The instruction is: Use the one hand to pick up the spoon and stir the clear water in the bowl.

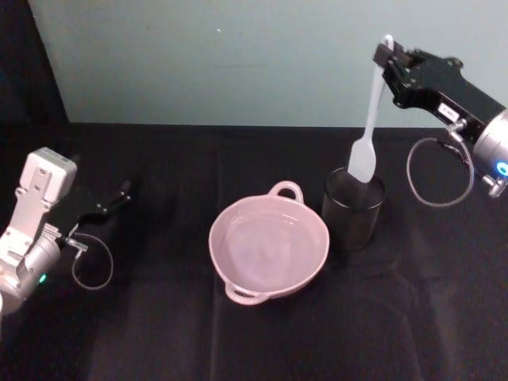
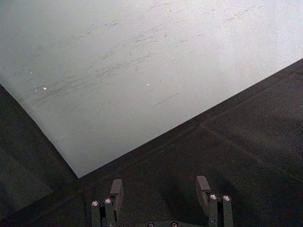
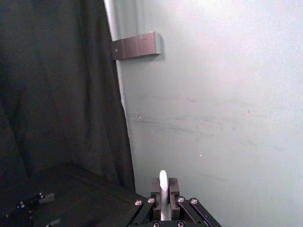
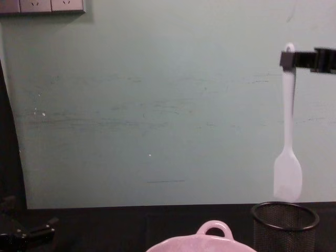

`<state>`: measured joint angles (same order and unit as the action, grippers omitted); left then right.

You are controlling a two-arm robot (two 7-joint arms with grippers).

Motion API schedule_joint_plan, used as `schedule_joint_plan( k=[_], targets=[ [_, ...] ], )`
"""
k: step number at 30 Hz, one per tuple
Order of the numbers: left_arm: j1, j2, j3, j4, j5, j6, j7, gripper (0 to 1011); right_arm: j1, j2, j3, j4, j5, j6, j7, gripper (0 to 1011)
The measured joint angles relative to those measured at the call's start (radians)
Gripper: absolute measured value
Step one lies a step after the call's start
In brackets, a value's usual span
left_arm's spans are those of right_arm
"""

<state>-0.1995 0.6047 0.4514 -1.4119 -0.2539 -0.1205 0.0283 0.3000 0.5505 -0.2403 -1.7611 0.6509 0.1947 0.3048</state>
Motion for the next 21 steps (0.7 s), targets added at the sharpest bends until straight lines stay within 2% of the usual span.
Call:
schedule_joint_plan(
  k=[10, 21],
  targets=[
    [0.0, 0.0, 0.0, 0.0, 0.0, 0.0, 0.0, 1011, -0.028, -0.059, 0.02, 0.13, 0.123, -0.046, 0.027, 110],
    [0.0, 0.0, 0.0, 0.0, 0.0, 0.0, 0.0, 1011, -0.042, -0.063, 0.0, 0.207, 0.177, -0.05, 0.028, 110]
  ],
)
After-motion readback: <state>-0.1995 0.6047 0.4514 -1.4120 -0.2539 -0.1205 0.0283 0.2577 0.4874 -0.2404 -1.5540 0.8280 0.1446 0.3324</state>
